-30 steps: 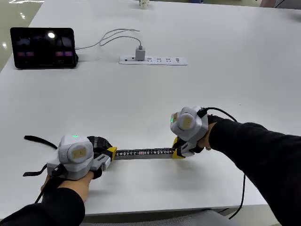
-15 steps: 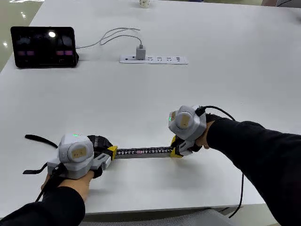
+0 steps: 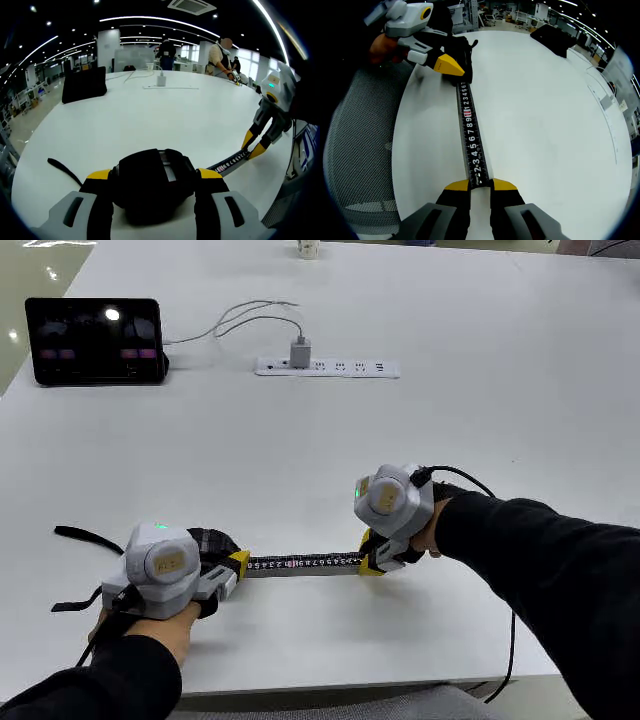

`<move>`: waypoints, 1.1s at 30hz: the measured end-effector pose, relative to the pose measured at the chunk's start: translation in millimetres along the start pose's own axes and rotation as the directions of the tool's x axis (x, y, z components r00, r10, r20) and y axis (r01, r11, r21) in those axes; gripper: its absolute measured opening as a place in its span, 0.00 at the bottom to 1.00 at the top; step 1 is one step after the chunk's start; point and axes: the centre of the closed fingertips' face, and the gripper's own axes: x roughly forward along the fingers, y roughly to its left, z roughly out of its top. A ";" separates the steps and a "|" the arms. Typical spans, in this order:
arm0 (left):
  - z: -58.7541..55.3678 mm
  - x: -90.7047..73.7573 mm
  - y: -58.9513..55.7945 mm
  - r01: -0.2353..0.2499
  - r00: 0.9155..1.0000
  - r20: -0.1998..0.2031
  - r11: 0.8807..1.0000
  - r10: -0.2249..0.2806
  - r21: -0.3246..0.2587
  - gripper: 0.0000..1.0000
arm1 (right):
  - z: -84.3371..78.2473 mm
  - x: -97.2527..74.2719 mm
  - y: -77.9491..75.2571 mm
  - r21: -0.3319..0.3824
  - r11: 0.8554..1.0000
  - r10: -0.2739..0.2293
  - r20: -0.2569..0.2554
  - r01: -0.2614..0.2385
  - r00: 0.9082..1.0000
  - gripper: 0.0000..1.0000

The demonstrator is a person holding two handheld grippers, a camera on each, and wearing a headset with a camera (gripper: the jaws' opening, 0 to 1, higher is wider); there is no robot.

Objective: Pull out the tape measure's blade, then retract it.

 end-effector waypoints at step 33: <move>-1.4 0.2 1.0 0.002 1.000 -0.010 1.000 -0.002 -0.003 0.61 | 13.4 6.4 1.9 -0.001 1.000 0.012 0.004 -0.012 1.000 0.11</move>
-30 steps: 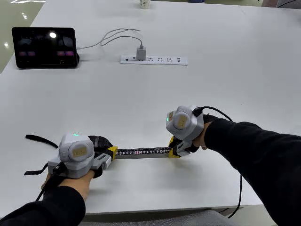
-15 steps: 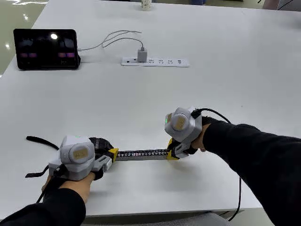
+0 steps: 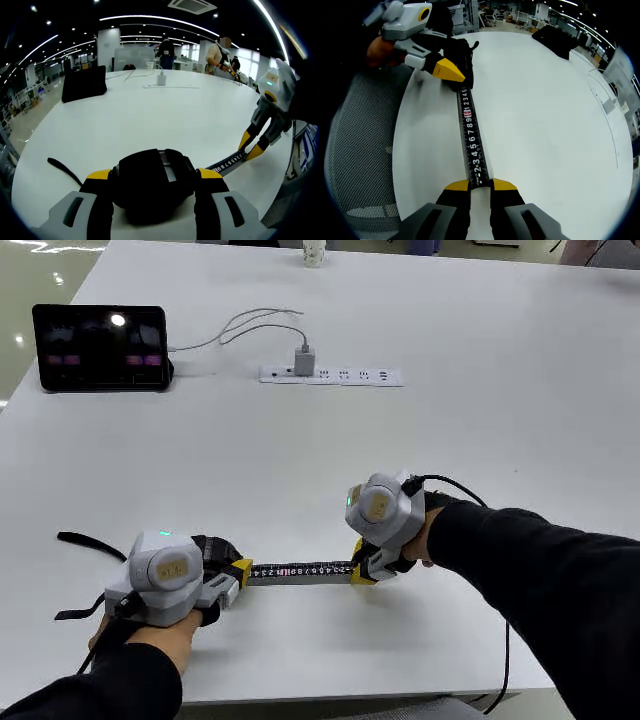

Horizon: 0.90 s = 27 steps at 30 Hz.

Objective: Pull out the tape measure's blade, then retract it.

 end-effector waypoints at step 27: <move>0.4 -0.2 0.6 0.003 1.000 -0.001 1.000 -0.003 0.000 0.61 | 8.8 3.4 3.8 -0.091 0.996 0.005 0.035 -0.002 0.999 0.10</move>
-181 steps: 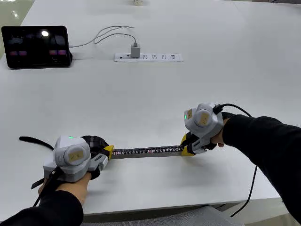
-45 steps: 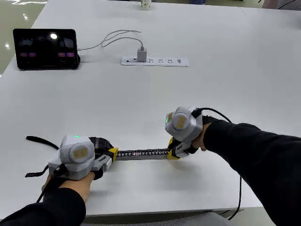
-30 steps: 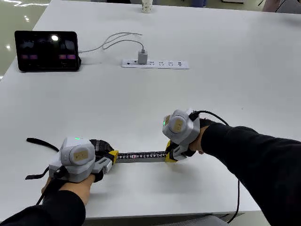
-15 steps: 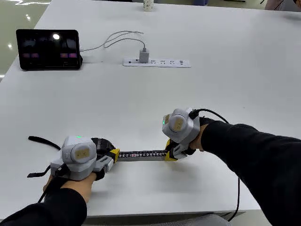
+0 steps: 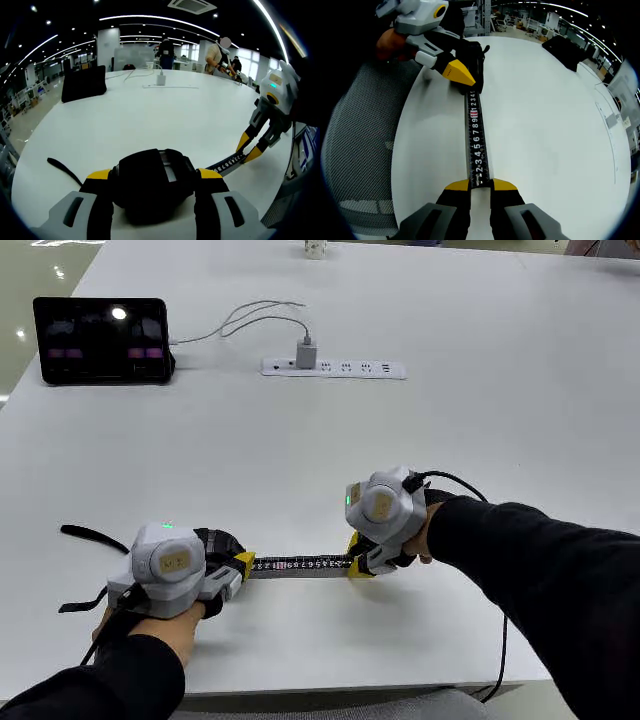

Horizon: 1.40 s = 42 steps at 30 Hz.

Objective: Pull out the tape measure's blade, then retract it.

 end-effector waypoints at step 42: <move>-0.8 0.3 -0.2 0.005 1.000 -0.003 1.000 -0.005 0.001 0.61 | 18.3 8.6 1.8 -0.062 0.998 0.017 0.068 -0.013 0.998 0.10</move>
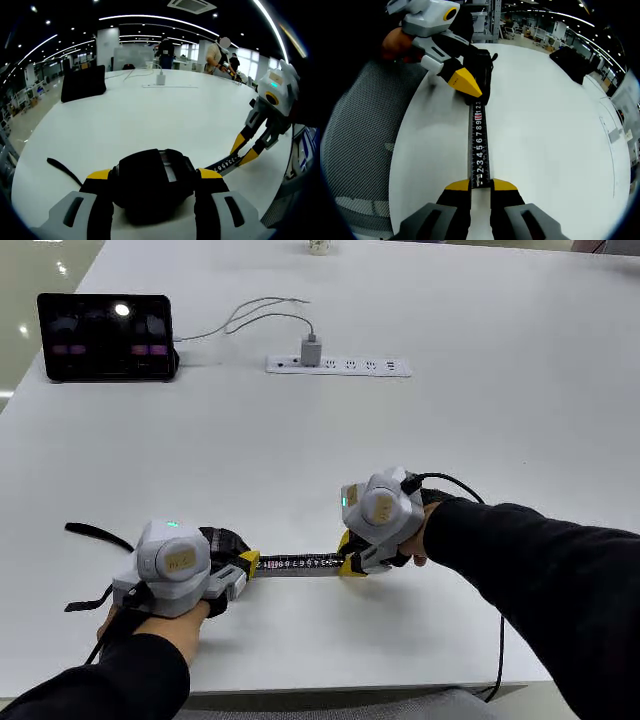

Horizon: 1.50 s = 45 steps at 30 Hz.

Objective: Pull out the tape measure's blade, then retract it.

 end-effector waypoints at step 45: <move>0.3 -1.8 1.2 0.017 1.000 0.006 0.999 -0.017 -0.048 0.60 | 30.9 15.6 0.4 0.048 0.999 -0.018 0.061 0.016 0.998 0.11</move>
